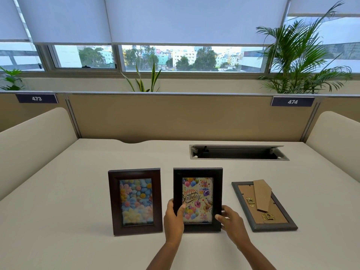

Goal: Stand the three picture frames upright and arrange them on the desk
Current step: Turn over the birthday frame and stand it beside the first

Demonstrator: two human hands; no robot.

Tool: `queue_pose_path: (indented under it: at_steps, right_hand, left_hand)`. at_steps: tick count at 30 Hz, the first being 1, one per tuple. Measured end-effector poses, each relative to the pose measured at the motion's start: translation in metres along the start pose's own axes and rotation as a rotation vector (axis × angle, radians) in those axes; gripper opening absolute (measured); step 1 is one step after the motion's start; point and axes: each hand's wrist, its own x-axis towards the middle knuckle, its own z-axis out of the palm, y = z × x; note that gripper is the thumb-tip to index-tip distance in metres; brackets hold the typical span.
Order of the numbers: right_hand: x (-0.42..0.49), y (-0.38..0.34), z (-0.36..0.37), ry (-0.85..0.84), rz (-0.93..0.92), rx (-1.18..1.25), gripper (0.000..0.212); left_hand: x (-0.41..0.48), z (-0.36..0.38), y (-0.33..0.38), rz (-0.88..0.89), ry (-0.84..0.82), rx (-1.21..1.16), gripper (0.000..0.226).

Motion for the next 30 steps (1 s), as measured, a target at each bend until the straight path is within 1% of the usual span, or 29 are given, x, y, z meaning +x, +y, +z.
queue_pose_path:
  at_steps: [7, 10, 13, 16, 18, 20, 21, 23, 24, 25, 26, 27, 28, 29, 30]
  right_hand:
    - [0.0, 0.002, 0.001, 0.012, -0.035, -0.03, 0.038]
    - [0.001, 0.002, 0.0, 0.003, -0.042, -0.044, 0.04]
    - [0.0, 0.004, -0.005, -0.025, -0.063, -0.081, 0.041]
    - [0.003, 0.01, -0.015, -0.044, -0.085, -0.108, 0.042]
    - [0.007, 0.015, -0.027, -0.018, -0.088, -0.105, 0.041]
    - [0.013, 0.023, -0.042, 0.05, -0.105, -0.122, 0.038]
    - [0.017, 0.026, -0.051, 0.093, -0.111, -0.139, 0.035]
    - [0.02, 0.029, -0.069, 0.18, -0.11, -0.24, 0.029]
    - [0.019, 0.029, -0.078, 0.255, -0.104, -0.28, 0.025]
    - [0.021, 0.029, -0.088, 0.339, -0.096, -0.277, 0.022]
    - [0.024, 0.034, -0.096, 0.34, -0.051, -0.296, 0.021]
    - [0.028, 0.039, -0.103, 0.345, -0.054, -0.396, 0.025]
    - [0.032, 0.044, -0.111, 0.366, -0.042, -0.484, 0.023]
    - [0.033, 0.045, -0.115, 0.4, 0.048, -0.455, 0.02]
    - [0.035, 0.048, -0.119, 0.466, 0.11, -0.414, 0.023]
  left_hand:
    - [-0.005, 0.002, 0.002, 0.007, 0.019, 0.106, 0.044]
    - [-0.011, 0.006, 0.001, 0.001, 0.04, 0.13, 0.051]
    - [-0.027, 0.014, -0.002, -0.021, 0.065, 0.16, 0.064]
    - [-0.048, 0.026, -0.006, -0.039, 0.137, 0.201, 0.077]
    - [-0.063, 0.035, -0.008, -0.022, 0.153, 0.241, 0.079]
    - [-0.078, 0.046, -0.006, 0.076, 0.096, 0.284, 0.079]
    - [-0.082, 0.051, -0.006, 0.152, 0.05, 0.34, 0.081]
    - [-0.084, 0.061, -0.003, 0.319, -0.069, 0.462, 0.089]
    - [-0.087, 0.068, -0.001, 0.374, -0.162, 0.521, 0.091]
    - [-0.089, 0.075, 0.006, 0.332, -0.308, 0.513, 0.085]
    - [-0.09, 0.082, 0.009, 0.298, -0.406, 0.507, 0.073]
    - [-0.089, 0.088, 0.009, 0.246, -0.484, 0.497, 0.065]
    - [-0.087, 0.096, 0.009, 0.216, -0.537, 0.498, 0.062]
    - [-0.085, 0.105, 0.011, 0.182, -0.582, 0.507, 0.062]
    - [-0.082, 0.112, 0.014, 0.147, -0.641, 0.512, 0.063]
